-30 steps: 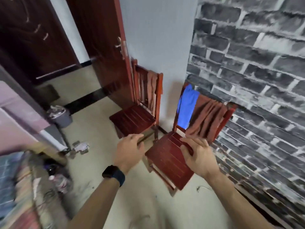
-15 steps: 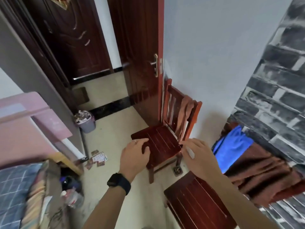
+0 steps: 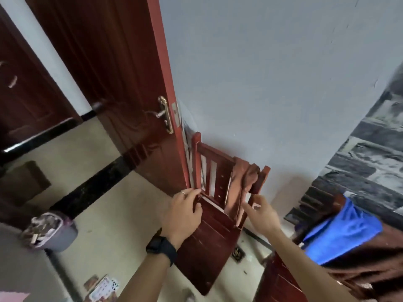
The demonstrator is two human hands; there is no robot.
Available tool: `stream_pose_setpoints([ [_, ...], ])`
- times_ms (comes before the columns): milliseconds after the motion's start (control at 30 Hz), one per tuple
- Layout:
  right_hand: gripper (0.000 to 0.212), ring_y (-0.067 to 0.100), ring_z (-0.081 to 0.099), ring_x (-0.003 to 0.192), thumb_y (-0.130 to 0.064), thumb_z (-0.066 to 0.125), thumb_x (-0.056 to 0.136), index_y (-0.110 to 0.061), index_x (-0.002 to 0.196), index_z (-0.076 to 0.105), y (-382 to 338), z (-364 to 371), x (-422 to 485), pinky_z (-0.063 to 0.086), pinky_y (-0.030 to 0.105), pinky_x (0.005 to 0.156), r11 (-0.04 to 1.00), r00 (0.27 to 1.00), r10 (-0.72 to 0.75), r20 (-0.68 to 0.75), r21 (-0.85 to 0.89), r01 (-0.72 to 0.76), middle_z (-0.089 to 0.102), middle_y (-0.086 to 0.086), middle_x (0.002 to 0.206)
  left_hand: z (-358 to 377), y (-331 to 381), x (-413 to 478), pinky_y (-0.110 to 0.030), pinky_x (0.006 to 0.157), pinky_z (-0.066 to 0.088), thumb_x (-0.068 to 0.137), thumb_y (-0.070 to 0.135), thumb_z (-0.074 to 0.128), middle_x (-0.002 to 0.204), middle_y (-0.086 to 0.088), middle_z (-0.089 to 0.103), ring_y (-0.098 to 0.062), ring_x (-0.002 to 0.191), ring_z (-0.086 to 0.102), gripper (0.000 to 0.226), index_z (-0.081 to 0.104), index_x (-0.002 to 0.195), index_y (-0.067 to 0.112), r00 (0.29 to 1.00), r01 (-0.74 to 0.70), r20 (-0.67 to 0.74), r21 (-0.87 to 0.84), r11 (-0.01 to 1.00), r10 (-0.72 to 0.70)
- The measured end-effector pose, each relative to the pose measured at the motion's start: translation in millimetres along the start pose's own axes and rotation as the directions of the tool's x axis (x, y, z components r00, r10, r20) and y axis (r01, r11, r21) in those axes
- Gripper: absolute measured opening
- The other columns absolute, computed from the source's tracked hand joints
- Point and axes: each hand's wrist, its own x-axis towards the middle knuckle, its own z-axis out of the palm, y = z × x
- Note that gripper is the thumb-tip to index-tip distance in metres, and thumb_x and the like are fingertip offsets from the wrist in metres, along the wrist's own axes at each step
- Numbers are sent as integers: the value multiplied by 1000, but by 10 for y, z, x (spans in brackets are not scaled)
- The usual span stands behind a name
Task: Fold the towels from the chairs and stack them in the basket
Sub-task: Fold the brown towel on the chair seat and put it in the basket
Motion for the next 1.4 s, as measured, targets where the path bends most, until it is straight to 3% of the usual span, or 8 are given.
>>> stream_pose_setpoints([
  [167, 55, 19, 63, 90, -55, 61, 88, -16, 126, 58, -130, 342, 620, 49, 33, 71, 932, 951, 299, -73, 238, -275, 67, -2, 102, 194, -56, 942, -39, 117, 30, 96, 30, 50, 157, -7, 36, -23, 145, 31, 57, 37, 151, 28, 944, -309, 172, 161, 937, 282],
  [400, 73, 31, 60, 118, -57, 67, 84, -12, 138, 50, -298, 714, 1153, 50, 41, 95, 780, 863, 484, -144, 519, -351, 62, 6, 128, 557, -46, 1873, -53, 121, 15, 95, 30, 51, 167, -5, -11, -28, 154, 0, 82, -1, 159, 25, 838, -525, 357, 317, 790, 413],
  [600, 32, 31, 65, 103, -41, 53, 96, -21, 117, 67, -447, 628, 1185, 52, 41, 92, 803, 843, 483, -239, 504, -317, 72, 5, 107, 688, -230, 2112, -53, 120, 15, 94, 32, 53, 165, 3, -20, -26, 154, -1, 86, -2, 159, 20, 809, -548, 467, 380, 745, 357],
  [733, 21, 12, 66, 99, -35, 53, 98, -35, 115, 65, -552, 423, 786, 51, 34, 93, 816, 904, 328, -274, 565, -125, 69, -16, 98, 558, -107, 2046, -48, 121, 21, 97, 35, 50, 167, -2, 7, -24, 153, 11, 69, 20, 158, 19, 820, -491, 442, 219, 843, 363],
  [833, 21, 4, 69, 97, -27, 57, 99, -32, 116, 67, -624, 211, 349, 52, 26, 90, 798, 937, 184, -299, 602, 36, 74, -15, 96, 337, 154, 1711, -38, 107, 40, 98, 57, 43, 140, 0, 58, -19, 132, 50, 51, 58, 135, 25, 805, -138, 531, -267, 954, 266],
  [967, 13, 14, 73, 94, -23, 59, 100, -24, 104, 71, -659, 24, -303, 58, 35, 87, 801, 941, 45, -336, 575, 167, 77, -4, 95, 181, 418, 1044, -28, 98, 45, 95, 68, 38, 110, 14, 71, -1, 109, 62, 47, 69, 110, 36, 803, 174, 516, -683, 709, 300],
  [1167, 11, 11, 71, 76, -33, 59, 99, -27, 95, 68, -375, 185, -1133, 59, 38, 73, 885, 937, 22, -348, 442, 143, 74, -8, 81, 35, 480, -43, -17, 65, 42, 96, 50, 53, 80, 4, 53, -10, 72, 52, 32, 46, 94, 19, 976, 11, 157, -728, 685, 151],
  [1400, 21, 11, 70, 102, -28, 50, 105, -26, 117, 67, 8, 501, -1884, 56, 34, 89, 794, 984, 14, -175, 601, 96, 75, -6, 105, 166, 174, -716, -24, 89, 53, 89, 52, 66, 101, 13, 73, -1, 97, 67, 31, 69, 106, 26, 839, 102, 476, -614, 783, 264],
])
